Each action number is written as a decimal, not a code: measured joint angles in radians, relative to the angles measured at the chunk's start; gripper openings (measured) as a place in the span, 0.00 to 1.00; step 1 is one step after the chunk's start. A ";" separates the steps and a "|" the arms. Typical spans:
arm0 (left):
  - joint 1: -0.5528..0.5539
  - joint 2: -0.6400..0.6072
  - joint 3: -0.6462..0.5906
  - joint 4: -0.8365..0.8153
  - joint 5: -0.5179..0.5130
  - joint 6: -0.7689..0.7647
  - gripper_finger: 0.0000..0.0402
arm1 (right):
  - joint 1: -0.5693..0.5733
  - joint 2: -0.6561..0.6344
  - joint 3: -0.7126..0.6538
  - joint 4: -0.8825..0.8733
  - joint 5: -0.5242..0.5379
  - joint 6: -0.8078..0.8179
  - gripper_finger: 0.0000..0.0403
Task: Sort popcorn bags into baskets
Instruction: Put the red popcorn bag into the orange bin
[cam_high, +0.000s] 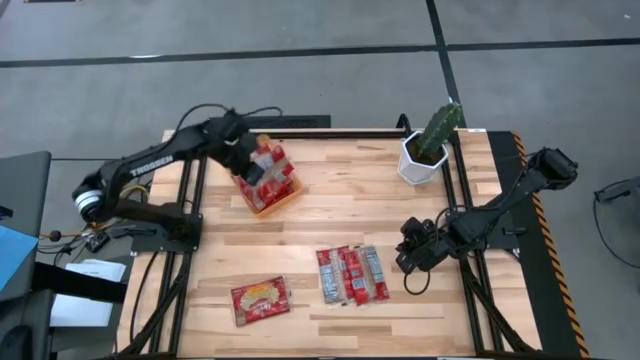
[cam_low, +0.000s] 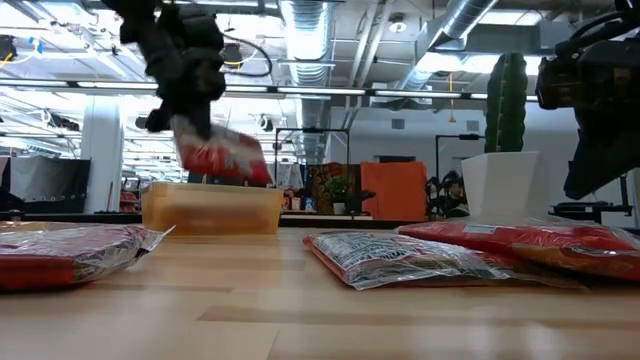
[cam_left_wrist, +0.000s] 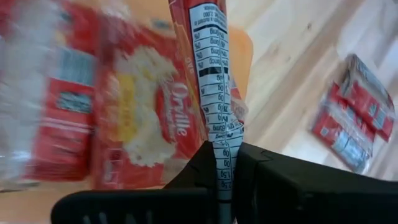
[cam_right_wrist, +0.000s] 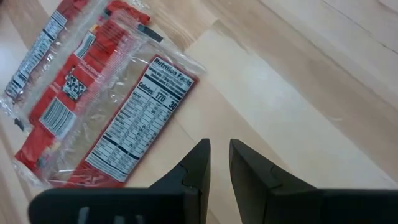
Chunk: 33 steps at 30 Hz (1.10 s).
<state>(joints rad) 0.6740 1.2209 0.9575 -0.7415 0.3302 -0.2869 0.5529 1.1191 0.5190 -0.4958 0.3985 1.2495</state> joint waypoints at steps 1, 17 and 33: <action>0.001 -0.004 -0.034 0.026 0.014 0.001 0.00 | 0.000 0.000 0.000 0.001 0.000 0.000 0.21; 0.003 0.040 -0.160 0.121 -0.121 0.013 0.19 | 0.001 -0.001 0.000 0.044 -0.006 0.007 0.21; 0.003 0.040 0.022 -0.045 -0.281 0.020 0.55 | 0.002 -0.001 0.000 0.055 -0.006 -0.024 0.21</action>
<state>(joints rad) 0.6768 1.2610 0.9800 -0.7865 0.0488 -0.2665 0.5549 1.1183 0.5190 -0.4404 0.3924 1.2251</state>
